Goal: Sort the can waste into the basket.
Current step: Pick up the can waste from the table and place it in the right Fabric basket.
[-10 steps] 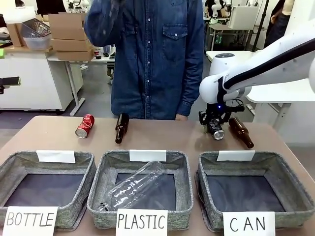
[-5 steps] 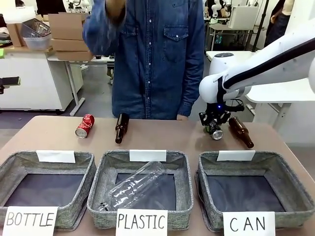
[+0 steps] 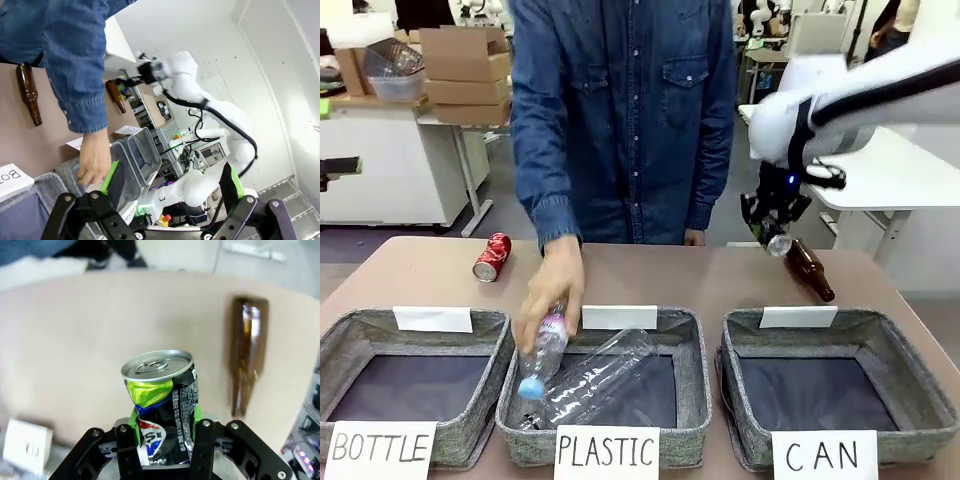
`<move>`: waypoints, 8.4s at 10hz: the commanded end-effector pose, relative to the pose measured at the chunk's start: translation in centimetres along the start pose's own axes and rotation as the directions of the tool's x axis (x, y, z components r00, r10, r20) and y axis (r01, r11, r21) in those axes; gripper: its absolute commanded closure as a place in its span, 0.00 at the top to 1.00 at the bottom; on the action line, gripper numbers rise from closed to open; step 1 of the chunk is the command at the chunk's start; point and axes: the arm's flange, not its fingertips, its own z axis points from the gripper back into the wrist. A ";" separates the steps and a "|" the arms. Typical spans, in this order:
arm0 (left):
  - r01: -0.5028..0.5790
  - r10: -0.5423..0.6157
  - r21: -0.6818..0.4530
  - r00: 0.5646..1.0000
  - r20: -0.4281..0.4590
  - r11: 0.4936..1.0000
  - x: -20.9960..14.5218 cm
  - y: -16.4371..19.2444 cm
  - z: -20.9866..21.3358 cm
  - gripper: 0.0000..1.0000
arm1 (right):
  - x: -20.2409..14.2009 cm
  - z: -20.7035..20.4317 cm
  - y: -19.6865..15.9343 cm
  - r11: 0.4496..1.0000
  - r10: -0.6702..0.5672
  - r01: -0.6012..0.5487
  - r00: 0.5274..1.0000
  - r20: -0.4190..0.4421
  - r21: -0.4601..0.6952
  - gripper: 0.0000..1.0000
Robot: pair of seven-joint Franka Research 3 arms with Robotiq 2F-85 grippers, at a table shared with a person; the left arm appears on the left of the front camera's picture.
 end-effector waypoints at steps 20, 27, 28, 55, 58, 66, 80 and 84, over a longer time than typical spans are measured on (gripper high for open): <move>0.022 -0.021 -0.021 1.000 0.009 1.000 0.1 -0.1 -0.1 1.00 | -26.5 1.9 -3.5 0.868 0.387 -0.392 0.919 0.079 0.304 1.00; 0.022 -0.021 -0.021 1.000 0.009 1.000 0.1 -0.1 -0.1 1.00 | -26.8 4.5 -14.6 0.008 -0.225 0.035 0.974 -0.033 0.999 1.00; 0.022 -0.021 -0.021 1.000 0.009 1.000 0.1 -0.1 -0.1 1.00 | -27.3 3.9 -16.3 -0.072 -0.259 0.009 0.965 -0.028 0.997 1.00; -0.170 0.009 0.205 0.789 0.615 0.964 -9.2 -7.8 21.5 1.00 | -26.9 5.8 -15.7 0.172 -0.147 -0.013 0.988 0.038 0.985 1.00; -0.180 0.015 0.222 0.807 0.590 0.958 -9.7 -8.3 23.0 1.00 | -26.9 5.8 -15.7 0.172 -0.147 -0.013 0.988 0.038 0.985 1.00; -0.132 0.054 0.263 0.958 0.282 0.956 -1.7 -5.9 17.6 1.00 | -26.9 5.8 -15.7 0.172 -0.147 -0.013 0.988 0.038 0.985 1.00; 0.214 0.068 0.737 0.941 -0.332 0.641 12.2 5.7 -7.2 1.00 | -26.9 5.8 -15.7 0.172 -0.147 -0.013 0.988 0.038 0.985 1.00; 0.222 0.186 0.776 0.898 -0.399 0.590 14.5 10.7 -12.4 1.00 | -26.9 5.8 -15.7 0.172 -0.147 -0.013 0.988 0.038 0.985 1.00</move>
